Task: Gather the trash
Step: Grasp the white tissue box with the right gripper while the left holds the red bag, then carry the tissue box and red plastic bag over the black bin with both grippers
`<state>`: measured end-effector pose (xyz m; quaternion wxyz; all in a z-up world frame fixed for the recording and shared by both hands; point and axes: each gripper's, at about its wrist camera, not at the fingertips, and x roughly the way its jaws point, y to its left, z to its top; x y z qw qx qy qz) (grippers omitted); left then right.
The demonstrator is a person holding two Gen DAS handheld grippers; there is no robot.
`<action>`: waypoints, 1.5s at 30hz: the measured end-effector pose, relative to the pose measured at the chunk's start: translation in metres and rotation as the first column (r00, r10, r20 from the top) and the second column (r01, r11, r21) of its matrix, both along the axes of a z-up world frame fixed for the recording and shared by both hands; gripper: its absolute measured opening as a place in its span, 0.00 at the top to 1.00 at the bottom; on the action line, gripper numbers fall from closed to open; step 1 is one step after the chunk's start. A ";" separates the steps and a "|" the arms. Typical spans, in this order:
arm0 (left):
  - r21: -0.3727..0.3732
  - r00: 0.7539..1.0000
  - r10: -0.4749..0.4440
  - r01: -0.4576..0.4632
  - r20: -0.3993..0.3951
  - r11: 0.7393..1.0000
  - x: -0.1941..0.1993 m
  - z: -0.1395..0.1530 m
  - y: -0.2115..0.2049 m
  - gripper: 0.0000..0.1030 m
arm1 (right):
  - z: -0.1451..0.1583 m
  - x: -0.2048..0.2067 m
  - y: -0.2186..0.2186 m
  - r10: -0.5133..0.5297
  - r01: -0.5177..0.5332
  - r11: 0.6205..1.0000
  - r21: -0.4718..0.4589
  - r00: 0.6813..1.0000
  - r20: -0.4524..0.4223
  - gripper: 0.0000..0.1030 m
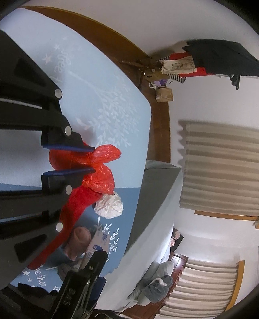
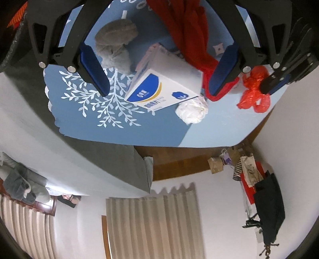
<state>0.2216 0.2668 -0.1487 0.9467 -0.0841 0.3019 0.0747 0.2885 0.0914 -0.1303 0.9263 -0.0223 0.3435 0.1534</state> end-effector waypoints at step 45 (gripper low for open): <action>-0.006 0.997 -0.075 0.075 0.027 0.997 -0.015 0.016 -0.037 0.85 | 0.011 -0.033 -0.062 0.049 -0.039 0.990 0.138 0.996 -0.072 0.43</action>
